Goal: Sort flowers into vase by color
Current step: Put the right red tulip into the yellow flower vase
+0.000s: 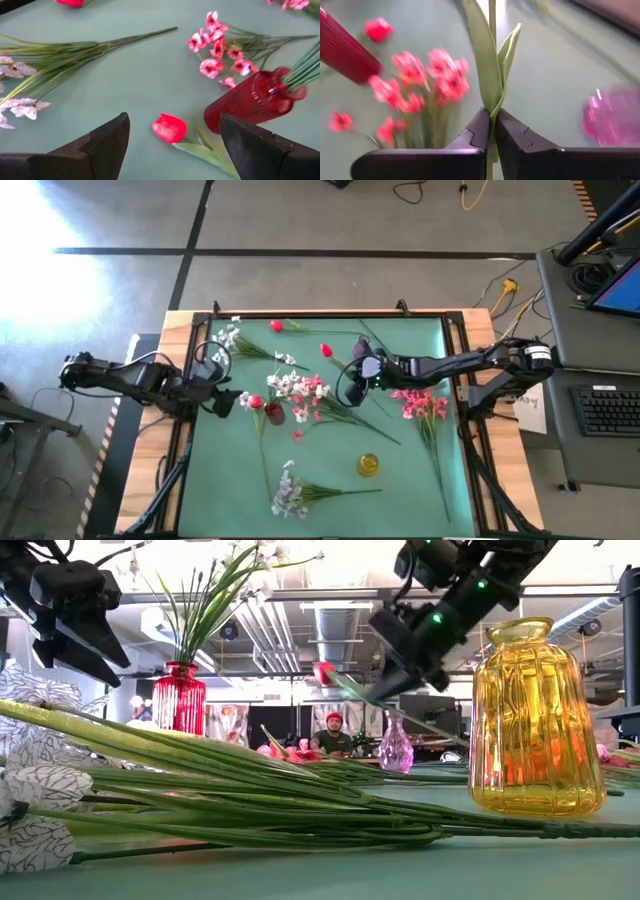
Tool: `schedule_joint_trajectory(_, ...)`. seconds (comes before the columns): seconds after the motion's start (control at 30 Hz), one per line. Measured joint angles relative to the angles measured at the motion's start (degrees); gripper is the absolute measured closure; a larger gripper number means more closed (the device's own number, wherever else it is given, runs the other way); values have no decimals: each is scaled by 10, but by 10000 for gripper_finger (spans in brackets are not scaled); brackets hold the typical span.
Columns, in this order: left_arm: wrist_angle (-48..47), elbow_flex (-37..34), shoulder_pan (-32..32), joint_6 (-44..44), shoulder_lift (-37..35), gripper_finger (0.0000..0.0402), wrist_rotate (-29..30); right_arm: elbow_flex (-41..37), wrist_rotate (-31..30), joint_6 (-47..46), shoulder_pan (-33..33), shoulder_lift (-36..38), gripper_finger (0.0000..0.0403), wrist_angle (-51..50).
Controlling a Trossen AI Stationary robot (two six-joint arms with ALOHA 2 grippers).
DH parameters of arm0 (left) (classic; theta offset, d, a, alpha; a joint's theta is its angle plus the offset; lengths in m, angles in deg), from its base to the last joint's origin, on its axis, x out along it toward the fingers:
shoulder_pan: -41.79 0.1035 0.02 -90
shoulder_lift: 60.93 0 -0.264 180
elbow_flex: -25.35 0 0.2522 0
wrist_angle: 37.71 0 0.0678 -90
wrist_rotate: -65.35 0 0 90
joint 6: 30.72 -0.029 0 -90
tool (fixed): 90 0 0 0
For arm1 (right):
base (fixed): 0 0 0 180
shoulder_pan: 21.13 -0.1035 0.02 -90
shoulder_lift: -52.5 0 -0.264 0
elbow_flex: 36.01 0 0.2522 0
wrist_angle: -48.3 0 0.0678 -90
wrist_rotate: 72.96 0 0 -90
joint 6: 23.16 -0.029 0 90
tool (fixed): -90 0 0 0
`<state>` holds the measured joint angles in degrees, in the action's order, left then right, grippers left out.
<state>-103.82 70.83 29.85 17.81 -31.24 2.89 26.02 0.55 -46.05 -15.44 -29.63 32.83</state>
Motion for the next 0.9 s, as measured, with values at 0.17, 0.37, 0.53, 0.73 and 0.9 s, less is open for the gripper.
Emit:
schedule_joint_trajectory(0.17,-10,17,0,0,-2,109,0,0,0,30,0,2,389,63)
schedule_joint_trajectory(0.37,-39,42,0,2,-2,109,0,0,-1,63,0,7,389,116)
schedule_joint_trajectory(0.53,-41,58,0,1,-2,109,2,0,-25,108,0,32,390,155)
schedule_joint_trajectory(0.73,-42,61,0,-10,-2,109,3,-20,-29,162,-9,102,390,227)
schedule_joint_trajectory(0.9,-41,53,0,-10,-2,109,4,-76,-24,191,-49,164,390,320)
